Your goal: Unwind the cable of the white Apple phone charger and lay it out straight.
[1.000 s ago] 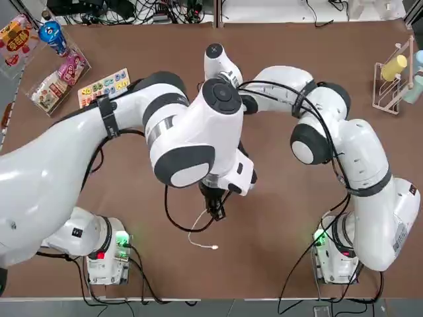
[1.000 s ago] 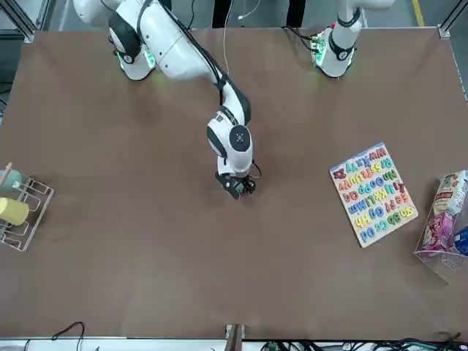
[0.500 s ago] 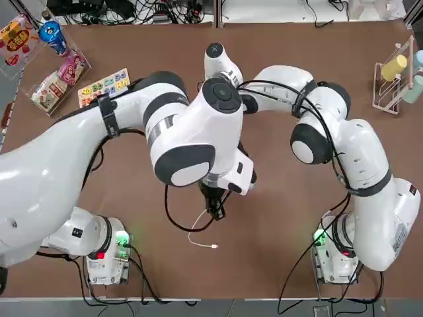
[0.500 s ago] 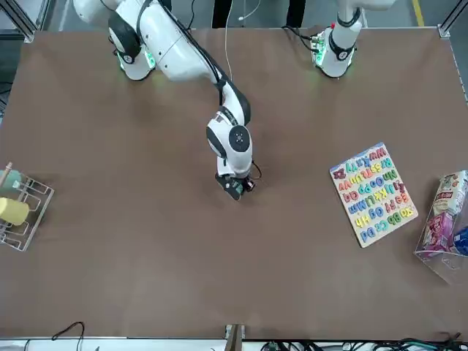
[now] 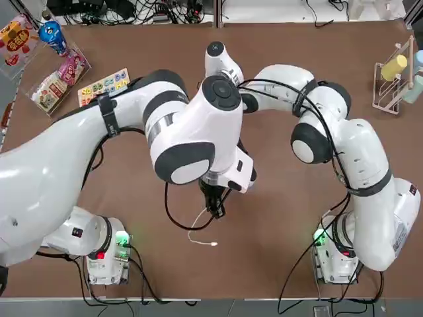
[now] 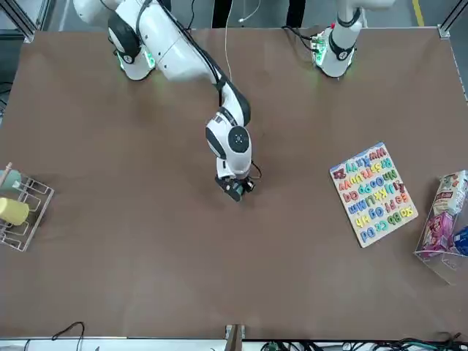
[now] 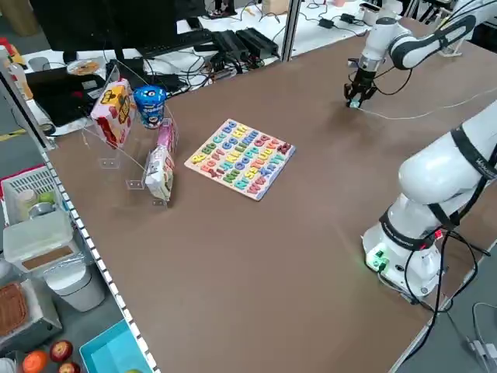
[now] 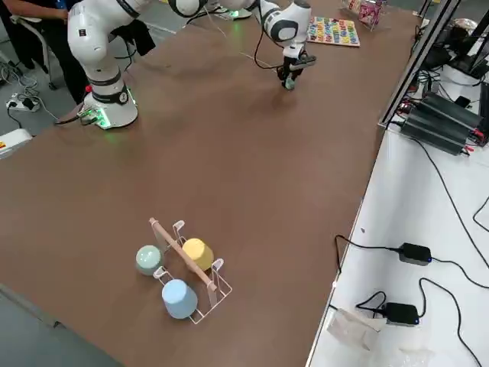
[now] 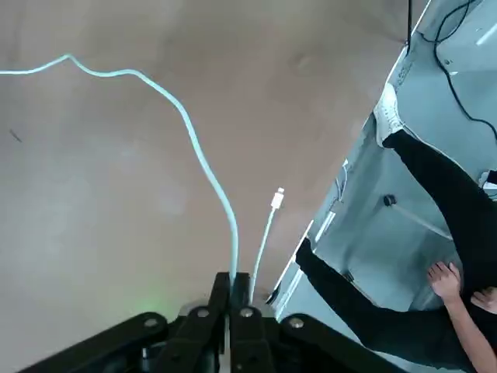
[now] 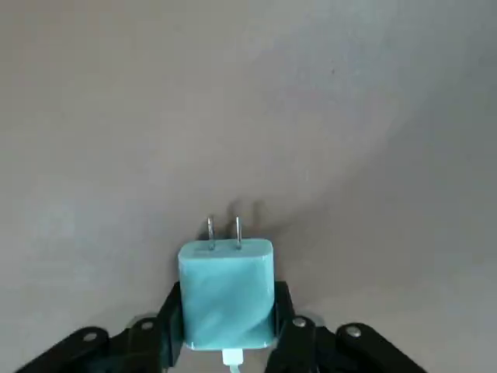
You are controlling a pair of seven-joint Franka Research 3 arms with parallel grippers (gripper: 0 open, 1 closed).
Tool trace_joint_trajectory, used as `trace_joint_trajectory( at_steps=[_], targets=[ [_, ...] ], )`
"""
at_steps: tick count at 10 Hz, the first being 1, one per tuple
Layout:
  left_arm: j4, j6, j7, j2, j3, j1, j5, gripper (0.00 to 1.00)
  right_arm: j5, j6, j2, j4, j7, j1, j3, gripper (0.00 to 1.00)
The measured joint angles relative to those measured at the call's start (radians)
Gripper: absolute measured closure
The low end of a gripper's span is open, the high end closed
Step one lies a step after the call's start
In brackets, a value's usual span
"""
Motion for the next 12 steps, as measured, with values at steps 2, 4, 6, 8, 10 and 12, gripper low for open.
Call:
trace_joint_trajectory(
  at_steps=[2, 4, 6, 8, 10, 12],
  targets=[
    [-0.001, -0.001, 0.001, 0.000, 0.000, 0.002, 0.000, 0.96, 0.000, 0.012, -0.004, 0.013, -0.068, -0.019, -0.002, 0.52],
    [-0.009, -0.002, 0.004, 0.001, 0.000, 0.011, 0.000, 0.96, 0.000, 0.048, -0.006, 0.016, -0.148, -0.048, -0.003, 0.52],
    [-0.020, -0.002, 0.012, 0.012, 0.000, 0.032, 0.000, 0.96, -0.001, 0.120, -0.006, 0.016, -0.248, -0.079, -0.004, 0.52],
    [-0.021, -0.002, 0.013, 0.023, 0.001, 0.046, 0.000, 0.96, -0.001, 0.143, -0.006, 0.023, -0.359, -0.105, -0.005, 0.52],
    [-0.021, -0.002, 0.031, 0.025, 0.002, 0.080, 0.000, 0.96, -0.002, 0.145, -0.006, 0.026, -0.466, -0.122, -0.005, 0.52],
    [-0.021, -0.002, 0.037, 0.028, 0.003, 0.096, 0.001, 0.96, -0.010, 0.145, -0.006, 0.026, -0.559, -0.126, -0.020, 0.52]
  ],
)
